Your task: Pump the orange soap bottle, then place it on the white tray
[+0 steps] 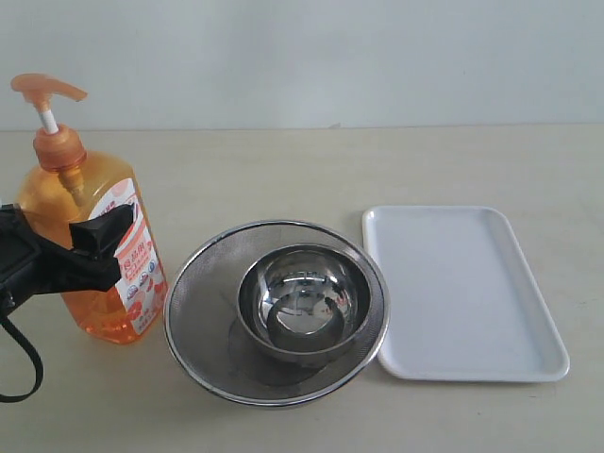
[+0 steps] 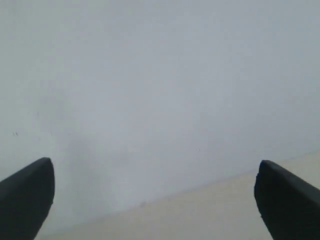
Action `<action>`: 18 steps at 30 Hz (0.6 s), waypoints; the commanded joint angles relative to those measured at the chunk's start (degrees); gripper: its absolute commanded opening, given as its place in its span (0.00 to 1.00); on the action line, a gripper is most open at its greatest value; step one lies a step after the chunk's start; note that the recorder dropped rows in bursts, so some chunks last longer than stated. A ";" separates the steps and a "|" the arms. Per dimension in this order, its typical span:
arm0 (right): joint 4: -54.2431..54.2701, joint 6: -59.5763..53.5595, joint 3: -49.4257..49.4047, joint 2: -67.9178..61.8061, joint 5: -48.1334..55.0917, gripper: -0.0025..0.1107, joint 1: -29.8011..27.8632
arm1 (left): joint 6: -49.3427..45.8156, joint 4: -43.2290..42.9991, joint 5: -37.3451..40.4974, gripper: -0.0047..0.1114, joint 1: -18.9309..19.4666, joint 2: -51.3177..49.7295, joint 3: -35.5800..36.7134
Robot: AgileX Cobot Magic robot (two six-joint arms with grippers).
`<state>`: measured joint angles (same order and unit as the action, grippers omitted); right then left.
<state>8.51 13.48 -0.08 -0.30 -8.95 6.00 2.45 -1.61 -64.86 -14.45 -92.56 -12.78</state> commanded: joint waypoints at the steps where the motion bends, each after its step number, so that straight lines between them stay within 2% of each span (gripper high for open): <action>1: 1.72 3.81 0.08 0.30 -8.08 0.95 -0.19 | -0.64 0.62 -1.68 0.08 -0.22 0.03 0.20; 3: 1.72 7.16 0.08 0.30 -8.61 0.95 -0.19 | -0.64 0.62 -1.68 0.08 -0.22 0.03 0.20; 12: 1.39 7.47 0.08 0.30 -7.30 0.95 -0.19 | -0.64 0.62 -1.68 0.08 -0.22 0.03 0.20; 16: 1.57 9.12 0.08 0.30 -10.69 0.95 -0.19 | -0.64 0.62 -1.68 0.08 -0.22 0.03 0.20; 18: 1.43 11.85 0.08 0.30 -9.05 0.90 -0.19 | -0.64 0.62 -1.57 0.08 -0.22 0.03 0.20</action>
<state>10.14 23.02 -0.08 -0.30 -18.12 6.00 2.45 -1.61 -64.86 -14.45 -92.56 -12.78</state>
